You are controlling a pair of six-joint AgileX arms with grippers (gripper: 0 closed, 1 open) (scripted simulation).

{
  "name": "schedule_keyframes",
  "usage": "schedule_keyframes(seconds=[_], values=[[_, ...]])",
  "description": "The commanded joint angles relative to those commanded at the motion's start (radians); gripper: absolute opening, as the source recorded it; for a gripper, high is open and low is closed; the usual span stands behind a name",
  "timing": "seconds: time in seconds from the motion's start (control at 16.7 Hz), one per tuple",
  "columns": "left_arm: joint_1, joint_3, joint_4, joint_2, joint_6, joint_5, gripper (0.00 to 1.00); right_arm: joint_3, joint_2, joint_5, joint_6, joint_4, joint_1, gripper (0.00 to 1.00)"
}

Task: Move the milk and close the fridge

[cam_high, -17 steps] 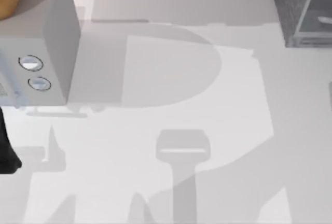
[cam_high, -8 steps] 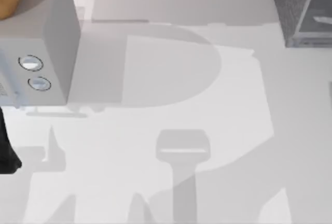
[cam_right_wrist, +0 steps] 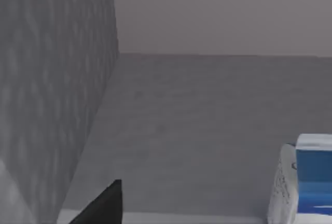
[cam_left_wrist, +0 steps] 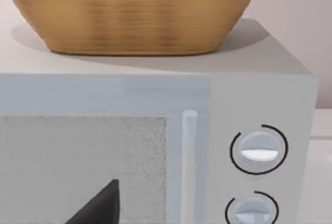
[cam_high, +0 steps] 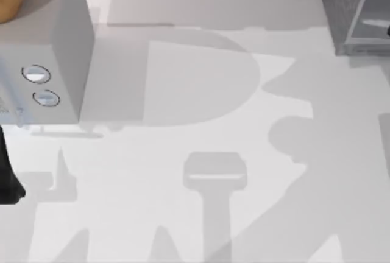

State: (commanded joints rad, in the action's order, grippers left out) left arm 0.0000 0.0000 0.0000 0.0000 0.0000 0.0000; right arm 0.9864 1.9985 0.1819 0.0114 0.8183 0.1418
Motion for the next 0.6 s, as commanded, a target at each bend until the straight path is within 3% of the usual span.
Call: schedule_keyframes(seconds=[0.3,0.6], values=[[0.000,0.000,0.000,0.000,0.000,0.000,1.00,-0.225,-0.406,-0.018,0.032,-0.193,-0.057,1.00],[0.000,0.000,0.000,0.000,0.000,0.000,1.00,-0.424,-1.039,-0.066,0.047,-0.345,-0.074,1.00]])
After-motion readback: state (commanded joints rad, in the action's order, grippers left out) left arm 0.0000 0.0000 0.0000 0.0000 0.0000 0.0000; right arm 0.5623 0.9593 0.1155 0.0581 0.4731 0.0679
